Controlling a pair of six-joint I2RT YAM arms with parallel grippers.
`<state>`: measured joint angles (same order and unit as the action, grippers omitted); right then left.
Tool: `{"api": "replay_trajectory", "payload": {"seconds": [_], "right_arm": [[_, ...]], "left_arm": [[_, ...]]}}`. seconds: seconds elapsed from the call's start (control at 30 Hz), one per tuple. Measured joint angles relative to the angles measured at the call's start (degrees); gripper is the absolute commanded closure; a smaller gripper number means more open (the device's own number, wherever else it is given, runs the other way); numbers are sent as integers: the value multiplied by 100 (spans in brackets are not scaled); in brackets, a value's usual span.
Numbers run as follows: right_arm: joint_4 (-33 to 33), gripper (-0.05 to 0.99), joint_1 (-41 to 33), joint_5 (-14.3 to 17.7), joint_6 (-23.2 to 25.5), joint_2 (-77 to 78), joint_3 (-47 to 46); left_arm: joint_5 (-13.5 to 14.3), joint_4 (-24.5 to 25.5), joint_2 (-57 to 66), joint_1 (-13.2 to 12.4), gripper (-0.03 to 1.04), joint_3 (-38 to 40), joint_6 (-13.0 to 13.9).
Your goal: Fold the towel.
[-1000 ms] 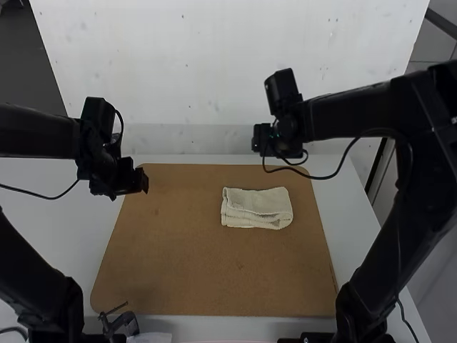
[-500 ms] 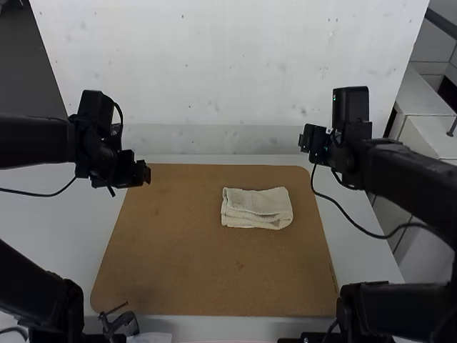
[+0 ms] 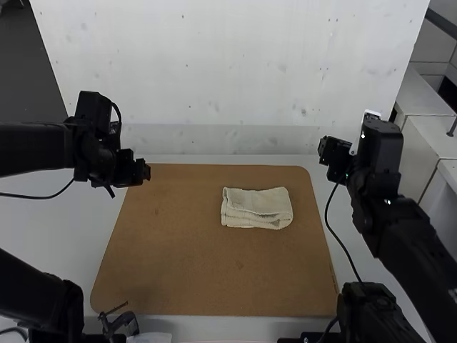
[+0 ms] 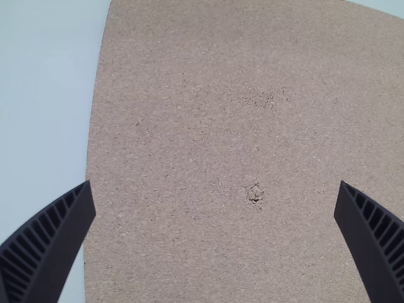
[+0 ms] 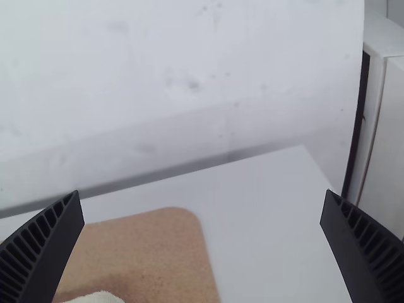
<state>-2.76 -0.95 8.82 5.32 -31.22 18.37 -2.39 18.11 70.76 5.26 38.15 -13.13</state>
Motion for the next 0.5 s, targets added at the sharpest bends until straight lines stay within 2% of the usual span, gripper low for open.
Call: {"api": "replay_trajectory", "payload": {"seconds": [0.33, 0.5], "right_arm": [[22, -3, 162, -9, -96, 1604, -619], [35, -3, 162, -162, -129, 2131, -905]], "left_arm": [[-2, -306, -557, 0, 4, -343, 2], [-4, -323, -841, 0, 4, -505, 2]]}}
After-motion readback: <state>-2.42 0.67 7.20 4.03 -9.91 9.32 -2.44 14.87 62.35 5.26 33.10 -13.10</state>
